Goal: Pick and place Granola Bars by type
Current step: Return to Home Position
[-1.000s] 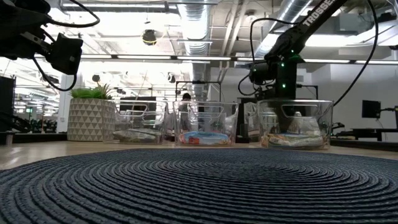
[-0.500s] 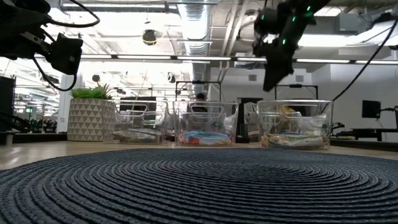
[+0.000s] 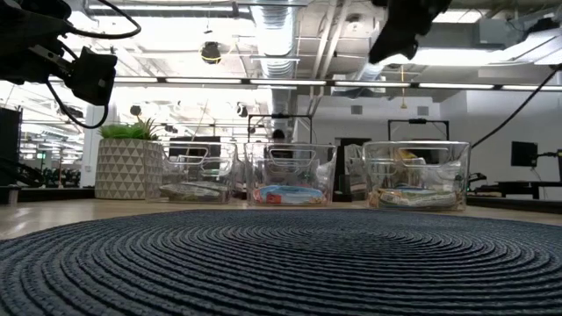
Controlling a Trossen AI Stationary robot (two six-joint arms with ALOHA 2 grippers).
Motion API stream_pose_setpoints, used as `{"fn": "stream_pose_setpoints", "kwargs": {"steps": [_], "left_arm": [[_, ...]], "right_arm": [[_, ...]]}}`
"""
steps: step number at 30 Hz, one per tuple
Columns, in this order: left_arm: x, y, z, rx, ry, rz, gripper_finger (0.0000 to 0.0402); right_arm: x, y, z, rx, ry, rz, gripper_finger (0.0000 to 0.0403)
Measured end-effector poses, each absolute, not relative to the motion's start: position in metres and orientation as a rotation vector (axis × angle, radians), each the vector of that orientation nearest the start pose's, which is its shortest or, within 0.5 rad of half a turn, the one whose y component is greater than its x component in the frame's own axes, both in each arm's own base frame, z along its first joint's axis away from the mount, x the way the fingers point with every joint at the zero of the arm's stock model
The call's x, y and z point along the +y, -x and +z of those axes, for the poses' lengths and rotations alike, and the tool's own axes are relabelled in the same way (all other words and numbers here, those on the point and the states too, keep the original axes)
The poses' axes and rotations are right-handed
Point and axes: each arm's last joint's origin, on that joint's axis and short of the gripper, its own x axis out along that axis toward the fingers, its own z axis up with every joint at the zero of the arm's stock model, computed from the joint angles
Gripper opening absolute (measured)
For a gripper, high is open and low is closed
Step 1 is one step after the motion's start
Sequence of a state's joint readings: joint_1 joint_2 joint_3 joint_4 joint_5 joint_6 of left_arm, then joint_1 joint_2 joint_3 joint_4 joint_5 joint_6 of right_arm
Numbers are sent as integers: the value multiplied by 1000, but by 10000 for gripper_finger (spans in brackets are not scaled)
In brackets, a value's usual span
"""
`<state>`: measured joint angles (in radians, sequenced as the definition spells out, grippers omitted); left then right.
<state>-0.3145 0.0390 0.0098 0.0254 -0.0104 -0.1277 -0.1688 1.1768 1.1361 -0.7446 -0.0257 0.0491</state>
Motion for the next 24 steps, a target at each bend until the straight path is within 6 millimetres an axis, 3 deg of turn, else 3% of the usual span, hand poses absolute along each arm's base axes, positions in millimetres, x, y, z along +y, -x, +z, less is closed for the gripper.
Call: {"fn": "stream_pose_setpoints", "kwargs": {"steps": [6,12,18,24], "left_arm": [[-31,-95,166,23,126,-303,274],[-31,-95,166,23,126,-303,274],[-31,-95,166,23,126,-303,274],[-31,-95,166,24,126,-303,274]], "right_arm": [[5,-210,314,728,-84,14,77],[29,-180,289,645,-94,133,77],[43,-159,263,493,-137,235,77],[43,-144,235,379,-188,267,77]]}}
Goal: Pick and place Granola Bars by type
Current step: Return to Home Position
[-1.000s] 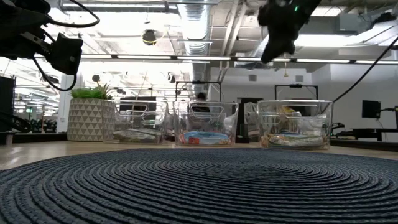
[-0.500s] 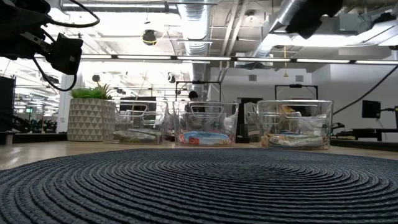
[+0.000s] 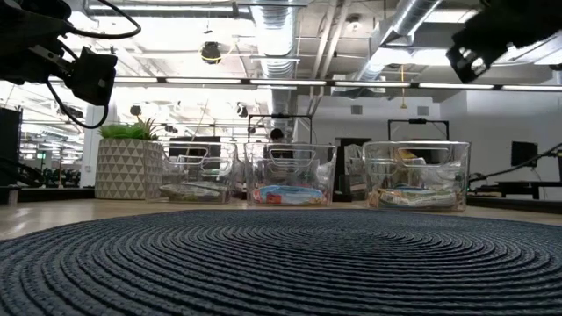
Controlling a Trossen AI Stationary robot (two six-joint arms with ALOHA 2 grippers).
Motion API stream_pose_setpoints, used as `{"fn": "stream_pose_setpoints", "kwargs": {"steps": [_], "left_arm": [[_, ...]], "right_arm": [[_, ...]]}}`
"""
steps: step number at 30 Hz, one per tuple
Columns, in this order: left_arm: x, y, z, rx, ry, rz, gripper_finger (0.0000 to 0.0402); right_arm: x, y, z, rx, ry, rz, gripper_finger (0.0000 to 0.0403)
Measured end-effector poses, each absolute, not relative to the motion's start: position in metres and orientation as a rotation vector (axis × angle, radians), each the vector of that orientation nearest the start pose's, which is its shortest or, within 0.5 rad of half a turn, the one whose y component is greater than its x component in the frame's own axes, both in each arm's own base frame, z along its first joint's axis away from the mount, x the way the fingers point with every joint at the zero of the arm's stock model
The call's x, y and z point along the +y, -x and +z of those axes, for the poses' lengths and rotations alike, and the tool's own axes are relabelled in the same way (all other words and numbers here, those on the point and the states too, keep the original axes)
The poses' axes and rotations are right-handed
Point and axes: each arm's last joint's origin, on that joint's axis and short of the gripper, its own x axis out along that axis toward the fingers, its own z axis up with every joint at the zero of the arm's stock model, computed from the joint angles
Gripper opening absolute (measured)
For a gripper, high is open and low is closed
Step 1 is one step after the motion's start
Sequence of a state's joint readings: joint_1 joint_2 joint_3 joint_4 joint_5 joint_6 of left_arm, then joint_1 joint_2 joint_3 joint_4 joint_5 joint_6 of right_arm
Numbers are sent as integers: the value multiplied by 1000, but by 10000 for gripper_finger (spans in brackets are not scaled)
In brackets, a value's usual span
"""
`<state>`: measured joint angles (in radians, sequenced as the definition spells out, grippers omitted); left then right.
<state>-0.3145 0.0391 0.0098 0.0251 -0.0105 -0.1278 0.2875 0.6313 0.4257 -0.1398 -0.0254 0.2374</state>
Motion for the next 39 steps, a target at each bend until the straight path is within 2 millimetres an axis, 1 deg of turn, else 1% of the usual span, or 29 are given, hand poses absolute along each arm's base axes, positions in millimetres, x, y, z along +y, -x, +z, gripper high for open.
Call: {"fn": "stream_pose_setpoints", "kwargs": {"steps": [7,10,18,26,31,34,39], "left_arm": [[-31,-95,166,23,126,-304,274],[-30,-95,166,23,126,-303,274],[-31,-95,166,23,126,-303,274],[-30,-95,166,23,126,-303,274],[-31,-95,166,23,126,-303,274],[-31,-95,166,23,126,-304,274],[-30,-95,166,23,126,-303,274]], "right_arm": [[36,-123,218,276,-255,266,77],[34,-117,213,241,-285,268,77],[30,-105,202,167,-295,258,77],[29,-102,188,77,-308,261,77],[28,-102,179,5,-319,224,77],[27,-102,172,-8,-321,212,77],[25,-100,173,-36,-315,192,77]]}}
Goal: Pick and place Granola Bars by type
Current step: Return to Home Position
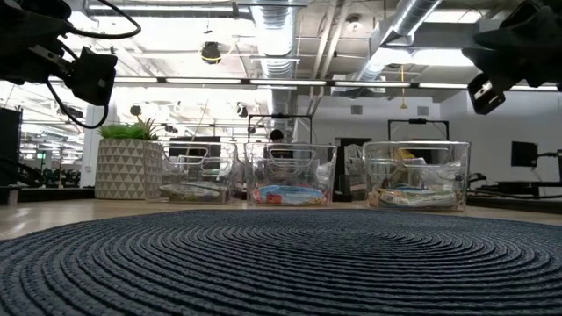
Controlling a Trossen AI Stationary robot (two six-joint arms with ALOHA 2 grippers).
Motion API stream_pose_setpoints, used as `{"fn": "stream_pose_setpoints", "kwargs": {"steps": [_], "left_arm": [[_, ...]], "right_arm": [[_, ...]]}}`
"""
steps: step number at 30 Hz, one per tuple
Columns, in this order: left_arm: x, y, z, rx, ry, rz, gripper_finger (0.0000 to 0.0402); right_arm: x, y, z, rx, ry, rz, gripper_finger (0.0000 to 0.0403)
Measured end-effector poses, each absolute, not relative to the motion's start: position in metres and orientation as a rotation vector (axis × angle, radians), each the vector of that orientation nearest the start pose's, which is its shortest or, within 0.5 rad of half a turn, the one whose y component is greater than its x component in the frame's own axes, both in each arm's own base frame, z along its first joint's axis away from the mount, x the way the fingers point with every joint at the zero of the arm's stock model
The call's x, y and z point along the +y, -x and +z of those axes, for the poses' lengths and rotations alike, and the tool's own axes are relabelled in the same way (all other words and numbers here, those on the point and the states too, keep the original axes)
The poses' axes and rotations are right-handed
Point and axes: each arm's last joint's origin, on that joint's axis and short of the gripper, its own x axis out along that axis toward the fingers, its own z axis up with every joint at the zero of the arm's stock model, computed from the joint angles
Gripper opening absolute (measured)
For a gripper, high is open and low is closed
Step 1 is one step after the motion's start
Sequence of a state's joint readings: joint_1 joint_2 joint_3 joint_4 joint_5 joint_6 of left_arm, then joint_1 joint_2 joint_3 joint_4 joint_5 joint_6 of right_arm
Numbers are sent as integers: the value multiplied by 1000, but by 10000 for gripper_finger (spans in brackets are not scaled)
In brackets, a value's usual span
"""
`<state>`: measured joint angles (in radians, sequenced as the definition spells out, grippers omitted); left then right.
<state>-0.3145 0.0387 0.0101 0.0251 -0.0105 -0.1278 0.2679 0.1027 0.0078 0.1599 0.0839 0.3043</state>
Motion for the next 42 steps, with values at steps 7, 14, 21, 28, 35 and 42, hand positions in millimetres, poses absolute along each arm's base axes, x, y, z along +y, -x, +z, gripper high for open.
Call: {"fn": "stream_pose_setpoints", "kwargs": {"steps": [7,14,21,28,35,42], "left_arm": [[-31,-95,166,23,126,-303,274],[-31,-95,166,23,126,-304,274],[-31,-95,166,23,126,-303,274],[-30,-95,166,23,126,-303,274],[-30,-95,166,23,126,-303,274],[-31,-95,166,23,126,-303,274]], "right_arm": [[16,-96,176,-97,-305,119,77],[12,-96,173,-69,-298,76,77],[11,-96,172,-64,-298,29,77],[11,-97,169,-15,-235,24,77],[11,-97,169,-13,-204,19,77],[11,-97,169,-12,-204,19,77]]}}
